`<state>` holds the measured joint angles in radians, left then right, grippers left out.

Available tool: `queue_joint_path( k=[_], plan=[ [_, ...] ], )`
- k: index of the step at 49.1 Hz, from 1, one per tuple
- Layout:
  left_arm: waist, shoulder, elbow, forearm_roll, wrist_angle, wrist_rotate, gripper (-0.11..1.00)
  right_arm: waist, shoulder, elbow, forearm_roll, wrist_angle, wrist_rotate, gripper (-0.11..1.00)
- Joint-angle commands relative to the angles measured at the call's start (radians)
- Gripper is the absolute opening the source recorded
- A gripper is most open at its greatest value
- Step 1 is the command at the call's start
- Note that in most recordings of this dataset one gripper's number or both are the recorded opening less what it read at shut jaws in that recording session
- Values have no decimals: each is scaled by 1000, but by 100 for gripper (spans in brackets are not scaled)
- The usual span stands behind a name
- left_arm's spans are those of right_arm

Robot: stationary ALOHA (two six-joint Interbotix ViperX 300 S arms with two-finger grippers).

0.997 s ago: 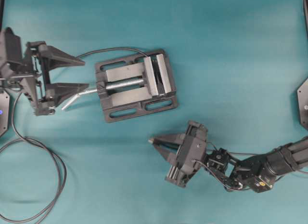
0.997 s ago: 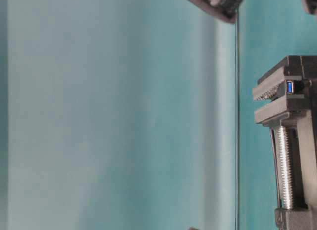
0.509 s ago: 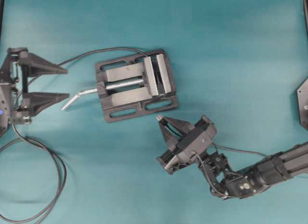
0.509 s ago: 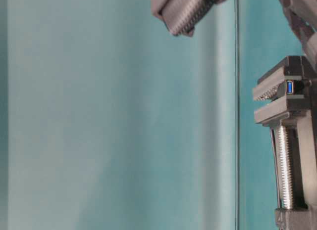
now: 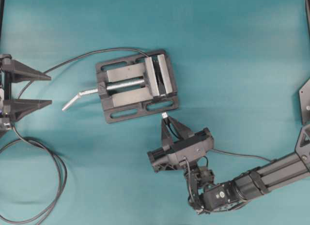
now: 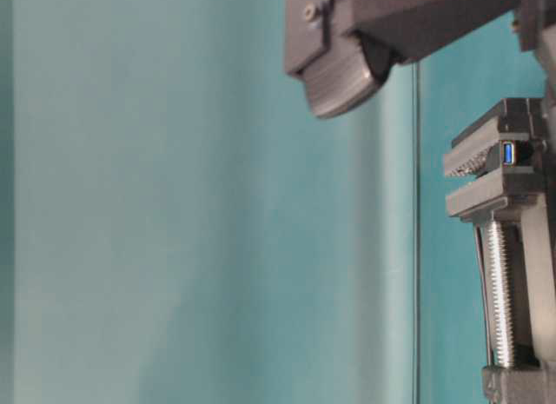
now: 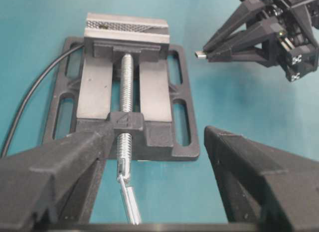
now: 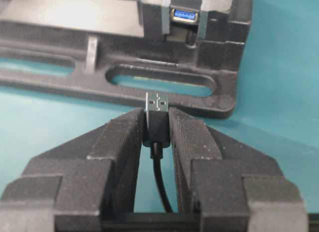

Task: Insert the USB cable into the fixed female connector.
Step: 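Move the right gripper's USB plug toward the vise's blue port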

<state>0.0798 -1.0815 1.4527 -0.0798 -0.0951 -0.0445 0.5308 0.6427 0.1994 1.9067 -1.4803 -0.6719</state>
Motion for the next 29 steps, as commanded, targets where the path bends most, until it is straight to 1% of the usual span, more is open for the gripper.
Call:
queue_joint_path(
  k=[1,5,9,14,21,29],
  plan=[
    [-3,3,-9,5,-6,15,88,-5,-18,-40,12,-41,-3,20],
    [-5,3,-8,11,-5,15,88,-12,-17,-46,20,-52,-3,20],
    [-5,3,-8,31,-6,15,88,-21,-17,-48,25,-54,-3,20],
    [-8,3,-9,43,-6,15,88,-29,-17,-49,34,-52,-3,20],
    [-9,5,-2,43,-6,15,88,-37,-18,-58,54,-54,-3,20],
    [-11,3,3,43,-11,15,88,-37,-17,-64,57,-58,-3,20]
  ],
)
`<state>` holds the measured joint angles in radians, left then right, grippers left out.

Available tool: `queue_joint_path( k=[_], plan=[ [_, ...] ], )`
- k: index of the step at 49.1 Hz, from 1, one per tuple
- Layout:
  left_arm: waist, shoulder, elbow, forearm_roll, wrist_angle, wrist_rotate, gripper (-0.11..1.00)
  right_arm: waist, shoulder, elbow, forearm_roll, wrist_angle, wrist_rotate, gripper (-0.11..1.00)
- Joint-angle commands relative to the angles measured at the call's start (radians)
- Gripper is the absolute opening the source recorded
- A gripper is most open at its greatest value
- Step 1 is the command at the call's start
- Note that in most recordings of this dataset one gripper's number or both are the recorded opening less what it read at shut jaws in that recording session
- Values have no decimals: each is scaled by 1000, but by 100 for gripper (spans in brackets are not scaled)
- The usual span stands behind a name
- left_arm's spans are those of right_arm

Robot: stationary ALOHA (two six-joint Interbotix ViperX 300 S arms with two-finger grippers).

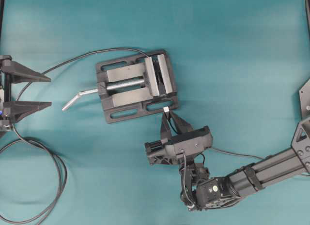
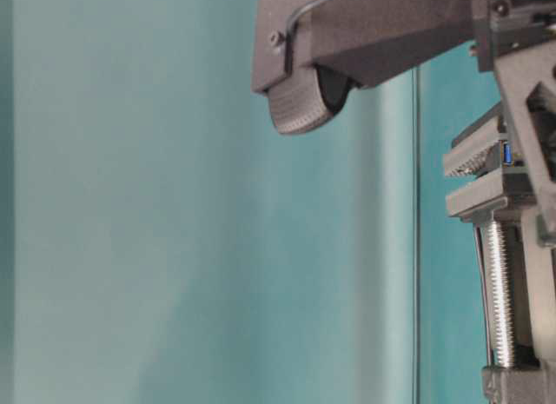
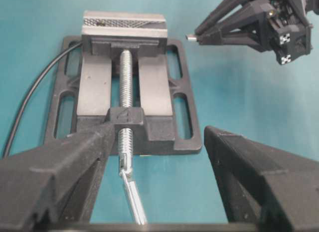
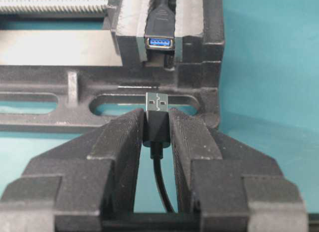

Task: Insert the USB cable into the fixed female connector.
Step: 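Move the right gripper's USB plug toward the vise's blue port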

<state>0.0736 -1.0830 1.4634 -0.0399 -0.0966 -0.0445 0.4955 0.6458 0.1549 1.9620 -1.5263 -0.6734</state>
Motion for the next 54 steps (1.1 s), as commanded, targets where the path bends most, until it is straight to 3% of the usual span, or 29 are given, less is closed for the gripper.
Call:
queue_joint_path(
  k=[1,20,54],
  plan=[
    [-5,5,-6,3,-11,15,88,-2,-20,-21,0,-14,-3,20],
    [-5,6,12,3,-17,15,88,5,11,-41,-17,-80,-54,20],
    [-3,6,14,3,-23,14,88,6,49,-92,-48,-106,-54,20]
  ],
)
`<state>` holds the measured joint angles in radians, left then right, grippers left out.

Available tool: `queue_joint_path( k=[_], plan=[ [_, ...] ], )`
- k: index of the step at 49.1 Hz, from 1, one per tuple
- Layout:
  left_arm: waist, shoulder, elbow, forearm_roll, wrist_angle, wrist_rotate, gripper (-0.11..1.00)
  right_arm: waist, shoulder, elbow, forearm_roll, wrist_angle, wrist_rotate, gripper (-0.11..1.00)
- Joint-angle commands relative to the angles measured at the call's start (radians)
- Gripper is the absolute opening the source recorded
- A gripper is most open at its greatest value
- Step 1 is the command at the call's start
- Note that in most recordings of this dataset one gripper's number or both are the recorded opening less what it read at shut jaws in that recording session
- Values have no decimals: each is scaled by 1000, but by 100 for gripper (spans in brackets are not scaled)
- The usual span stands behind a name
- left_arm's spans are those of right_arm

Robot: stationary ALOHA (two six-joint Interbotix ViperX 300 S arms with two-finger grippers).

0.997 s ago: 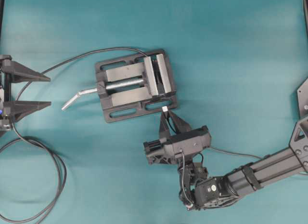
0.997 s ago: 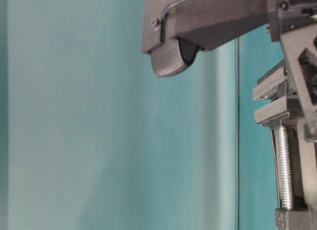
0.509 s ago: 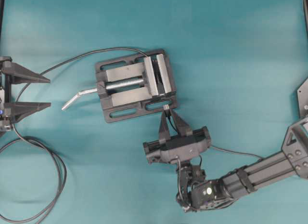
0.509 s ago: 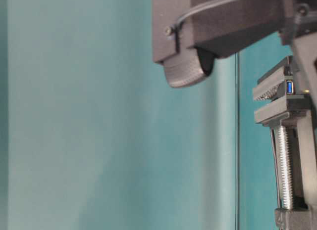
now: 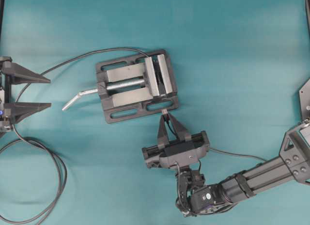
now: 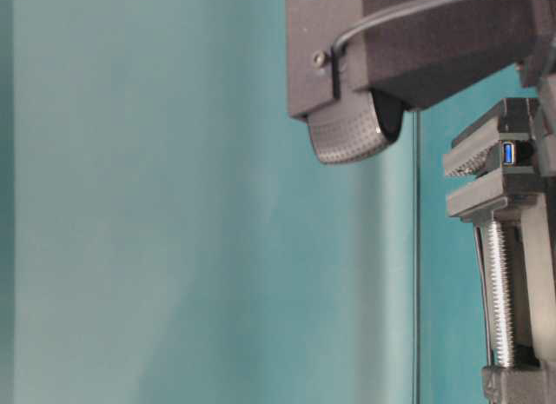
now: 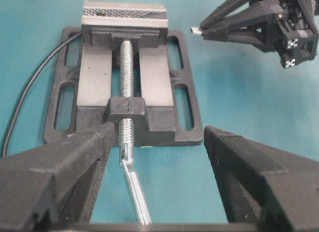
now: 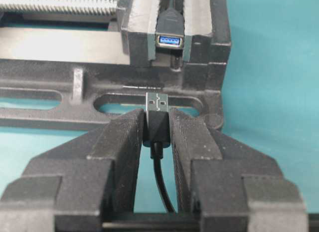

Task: Insert the USB cable into the fixed female connector.
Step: 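Move the right gripper's USB plug toward the vise's blue port, then align the plug with the port and push it in with the right gripper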

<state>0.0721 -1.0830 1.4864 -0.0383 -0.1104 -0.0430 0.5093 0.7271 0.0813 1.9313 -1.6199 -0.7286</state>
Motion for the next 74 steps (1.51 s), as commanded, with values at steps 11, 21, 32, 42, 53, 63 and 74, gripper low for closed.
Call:
queue_joint_path(
  k=[11,21,32,42,53,63,74],
  plan=[
    [-3,5,-5,3,-8,12,88,-26,-41,-18,-21,-15,0,20],
    [-2,5,2,2,-8,12,88,-38,-57,-12,-20,-15,-2,20],
    [-2,5,2,2,-9,12,88,-40,-84,2,-20,-17,-15,20],
    [-3,5,2,3,-9,12,88,-49,-94,6,-21,-14,-26,20],
    [-2,5,0,3,-9,12,88,-54,-94,18,-20,-8,-21,20],
    [-2,5,-3,3,-9,12,89,-61,-92,18,-20,6,-20,20],
    [-2,5,-3,2,-9,12,88,-69,-92,20,-20,14,-23,20]
  ],
)
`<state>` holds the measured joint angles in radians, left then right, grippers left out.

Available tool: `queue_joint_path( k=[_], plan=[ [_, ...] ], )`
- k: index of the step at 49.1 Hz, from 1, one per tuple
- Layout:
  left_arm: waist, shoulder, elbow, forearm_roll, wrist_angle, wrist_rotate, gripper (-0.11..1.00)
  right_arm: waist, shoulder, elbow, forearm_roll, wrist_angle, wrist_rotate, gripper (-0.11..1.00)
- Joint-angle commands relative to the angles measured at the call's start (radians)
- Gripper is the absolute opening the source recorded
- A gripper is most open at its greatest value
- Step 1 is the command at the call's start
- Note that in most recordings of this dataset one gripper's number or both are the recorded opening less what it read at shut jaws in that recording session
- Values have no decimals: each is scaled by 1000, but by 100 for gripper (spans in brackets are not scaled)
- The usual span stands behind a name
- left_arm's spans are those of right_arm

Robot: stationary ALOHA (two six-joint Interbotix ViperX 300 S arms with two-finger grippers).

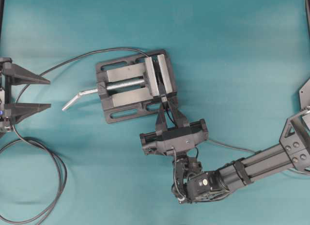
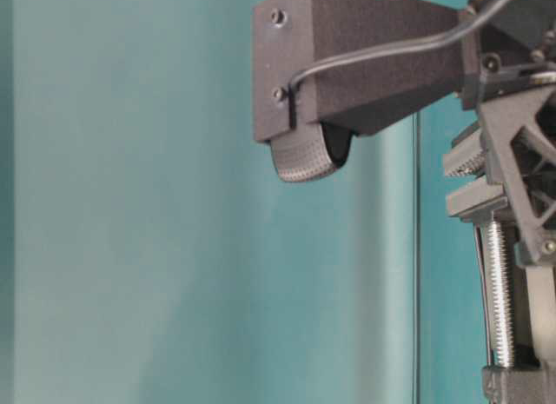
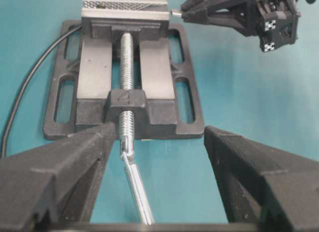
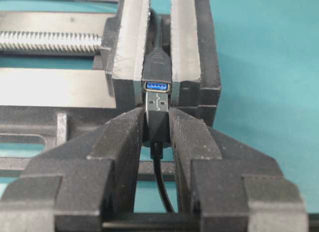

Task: Insert the USB cable into the fixed female connector.
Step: 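Align the plug with the port and push it in with the right gripper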

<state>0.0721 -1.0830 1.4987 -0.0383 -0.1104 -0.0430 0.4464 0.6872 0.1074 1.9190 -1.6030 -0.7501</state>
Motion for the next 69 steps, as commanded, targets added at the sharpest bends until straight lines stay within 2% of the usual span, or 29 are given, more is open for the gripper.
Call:
queue_joint_path(
  k=[1,69],
  plan=[
    [-3,5,-15,2,-9,12,88,-6,-54,-6,-8,-3,-2,20],
    [-2,6,-20,3,-9,12,88,-34,-71,2,-8,6,-3,20]
  ],
)
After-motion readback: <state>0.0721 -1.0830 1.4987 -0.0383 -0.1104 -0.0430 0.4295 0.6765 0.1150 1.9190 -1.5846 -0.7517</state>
